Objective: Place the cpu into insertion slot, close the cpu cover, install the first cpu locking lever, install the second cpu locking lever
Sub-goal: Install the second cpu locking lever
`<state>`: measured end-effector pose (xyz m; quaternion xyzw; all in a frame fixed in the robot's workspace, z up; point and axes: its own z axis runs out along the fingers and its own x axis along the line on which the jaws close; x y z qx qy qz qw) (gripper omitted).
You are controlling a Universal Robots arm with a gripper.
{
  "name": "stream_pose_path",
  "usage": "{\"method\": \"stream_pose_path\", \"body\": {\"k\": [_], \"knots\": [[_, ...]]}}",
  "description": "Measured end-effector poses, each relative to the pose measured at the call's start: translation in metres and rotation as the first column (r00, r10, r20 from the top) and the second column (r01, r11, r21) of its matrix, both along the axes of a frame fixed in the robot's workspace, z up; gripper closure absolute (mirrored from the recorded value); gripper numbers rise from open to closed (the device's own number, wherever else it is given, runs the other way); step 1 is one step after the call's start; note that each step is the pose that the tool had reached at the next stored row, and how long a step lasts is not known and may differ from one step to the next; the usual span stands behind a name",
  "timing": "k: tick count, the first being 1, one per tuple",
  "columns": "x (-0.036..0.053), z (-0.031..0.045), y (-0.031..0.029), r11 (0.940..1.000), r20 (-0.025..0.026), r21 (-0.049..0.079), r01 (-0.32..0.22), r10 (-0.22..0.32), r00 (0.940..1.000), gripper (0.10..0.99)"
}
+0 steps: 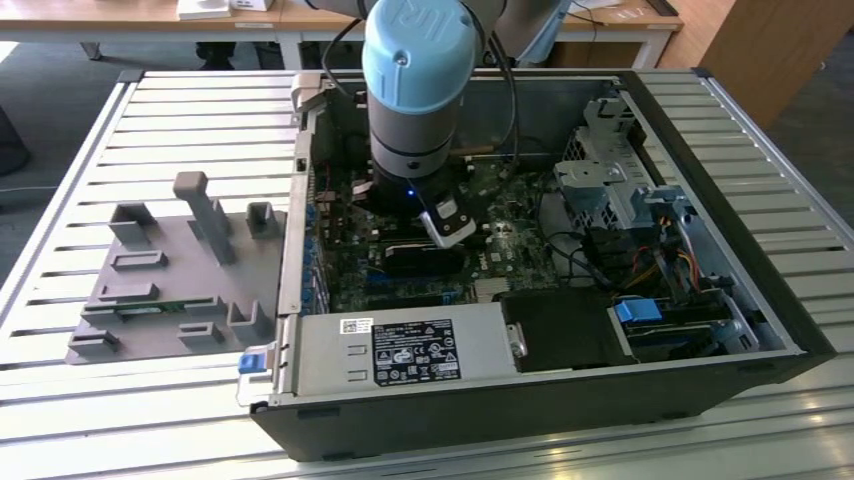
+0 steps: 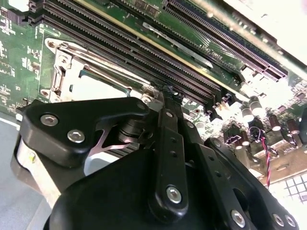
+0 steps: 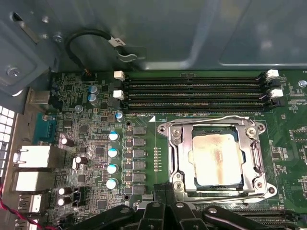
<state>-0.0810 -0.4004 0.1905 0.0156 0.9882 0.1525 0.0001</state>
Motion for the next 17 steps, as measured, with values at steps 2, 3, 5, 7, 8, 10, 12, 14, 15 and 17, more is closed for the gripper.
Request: {"method": "stream_pose_path", "body": {"k": [2,3,5,7,8,10,12,14,15,17], "knots": [[-0.0001,0.0011,0.0001,1.0,0.0002,0.0,0.0,0.0,1.0,0.969],[-0.0002,0.002,0.0,1.0,0.0001,0.0,0.0,0.0,1.0,0.969],[-0.0002,0.004,0.0,1.0,0.0001,0.0,0.0,0.0,1.0,0.969],[-0.0002,0.0055,0.0,1.0,0.0,0.0,0.0,0.0,1.0,0.969],[-0.0001,0.0056,0.0001,1.0,0.0001,0.0,0.0,0.0,1.0,0.969],[-0.0001,0.0056,0.0001,1.0,0.0002,0.0,0.0,0.0,1.0,0.969],[-0.0002,0.0057,0.0,1.0,0.0002,0.0,0.0,0.0,1.0,0.969],[-0.0002,0.0066,-0.0001,1.0,0.001,0.001,0.0,0.0,1.0,0.969],[-0.0002,0.007,0.0,1.0,0.0016,0.001,0.0,0.0,1.0,0.969],[-0.0002,0.0075,0.0,1.0,0.0018,0.001,0.0,0.0,1.0,0.969]]}}
